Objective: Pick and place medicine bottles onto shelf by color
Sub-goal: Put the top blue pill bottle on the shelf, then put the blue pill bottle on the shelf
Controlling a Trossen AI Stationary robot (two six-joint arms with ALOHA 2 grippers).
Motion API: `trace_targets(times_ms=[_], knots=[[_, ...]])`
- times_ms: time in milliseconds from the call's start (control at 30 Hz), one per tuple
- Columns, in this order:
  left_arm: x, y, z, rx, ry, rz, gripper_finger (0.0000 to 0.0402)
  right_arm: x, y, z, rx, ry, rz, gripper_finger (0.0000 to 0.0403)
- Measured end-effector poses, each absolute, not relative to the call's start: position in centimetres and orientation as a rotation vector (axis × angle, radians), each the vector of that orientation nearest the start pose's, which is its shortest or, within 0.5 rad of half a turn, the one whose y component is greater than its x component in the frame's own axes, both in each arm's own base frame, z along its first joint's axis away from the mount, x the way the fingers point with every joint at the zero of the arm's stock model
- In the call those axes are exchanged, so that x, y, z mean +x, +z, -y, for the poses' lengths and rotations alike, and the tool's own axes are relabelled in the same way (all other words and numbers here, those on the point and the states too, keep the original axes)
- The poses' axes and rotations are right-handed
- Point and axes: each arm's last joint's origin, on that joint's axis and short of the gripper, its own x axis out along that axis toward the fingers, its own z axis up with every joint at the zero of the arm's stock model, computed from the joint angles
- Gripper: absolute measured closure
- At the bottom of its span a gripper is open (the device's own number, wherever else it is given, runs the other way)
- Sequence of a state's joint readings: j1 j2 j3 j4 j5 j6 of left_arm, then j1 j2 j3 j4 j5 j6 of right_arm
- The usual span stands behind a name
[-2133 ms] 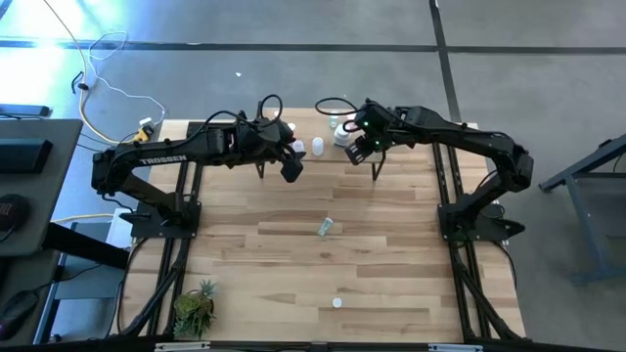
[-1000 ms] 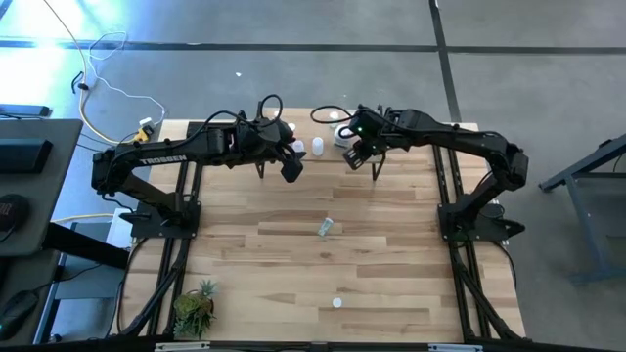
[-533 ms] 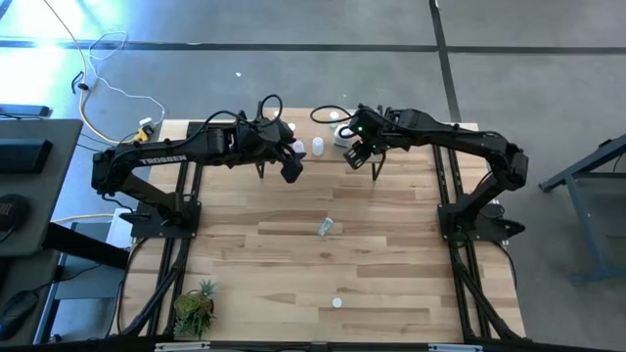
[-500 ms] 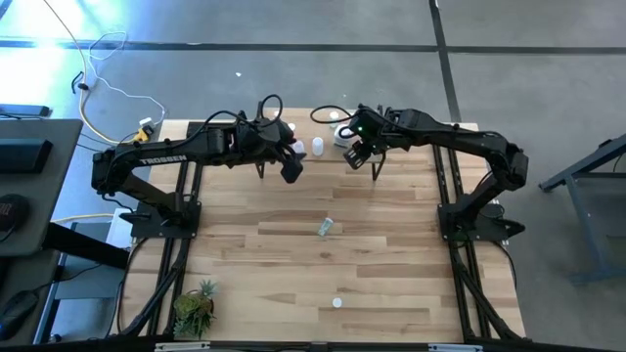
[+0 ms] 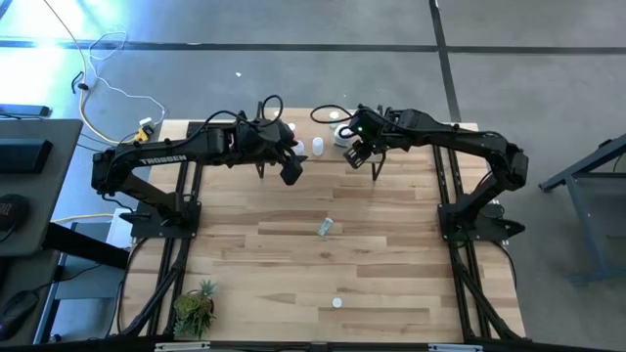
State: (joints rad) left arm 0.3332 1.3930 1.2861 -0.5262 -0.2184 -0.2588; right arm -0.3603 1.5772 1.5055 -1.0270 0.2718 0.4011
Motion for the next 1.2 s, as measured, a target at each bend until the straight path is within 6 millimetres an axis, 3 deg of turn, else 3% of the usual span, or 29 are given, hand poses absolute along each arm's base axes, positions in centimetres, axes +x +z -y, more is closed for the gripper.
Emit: trace_targets(times_ms=[300, 667, 1200], knots=[[28.2, 34.0, -10.4, -0.280, 0.613, -0.568, 0.0154, 29.0, 32.5, 12.1, 0.391, -0.797, -0.985, 0.0242], [28.5, 33.9, -9.4, -0.297, 0.589, -0.575, 0.0154, 28.8, 34.2, 12.6, 0.373, -0.789, -0.947, 0.0242], [29.3, 32.3, -3.6, -0.383, 0.658, -0.665, 0.0154, 28.4, 37.7, 11.5, 0.399, -0.771, -0.914, 0.0242]])
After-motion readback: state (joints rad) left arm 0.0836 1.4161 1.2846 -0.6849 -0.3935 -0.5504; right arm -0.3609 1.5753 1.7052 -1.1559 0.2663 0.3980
